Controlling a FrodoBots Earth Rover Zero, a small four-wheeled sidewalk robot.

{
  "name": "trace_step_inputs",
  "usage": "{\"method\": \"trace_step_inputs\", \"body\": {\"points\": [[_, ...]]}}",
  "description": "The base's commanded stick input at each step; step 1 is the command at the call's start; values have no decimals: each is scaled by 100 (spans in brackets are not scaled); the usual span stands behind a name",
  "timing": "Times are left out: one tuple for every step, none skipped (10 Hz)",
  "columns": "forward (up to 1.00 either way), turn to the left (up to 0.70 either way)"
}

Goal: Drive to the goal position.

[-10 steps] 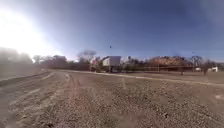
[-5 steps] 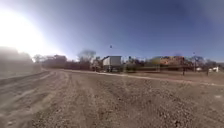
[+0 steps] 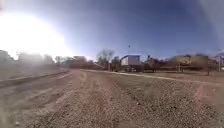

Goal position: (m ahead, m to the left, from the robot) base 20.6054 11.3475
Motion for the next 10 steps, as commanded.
{"method": "trace_step_inputs", "body": {"points": [[50, 0], [50, 0], [50, 0], [50, 0], [50, 0], [50, 0], [50, 0], [50, 0], [50, 0], [50, 0]]}}
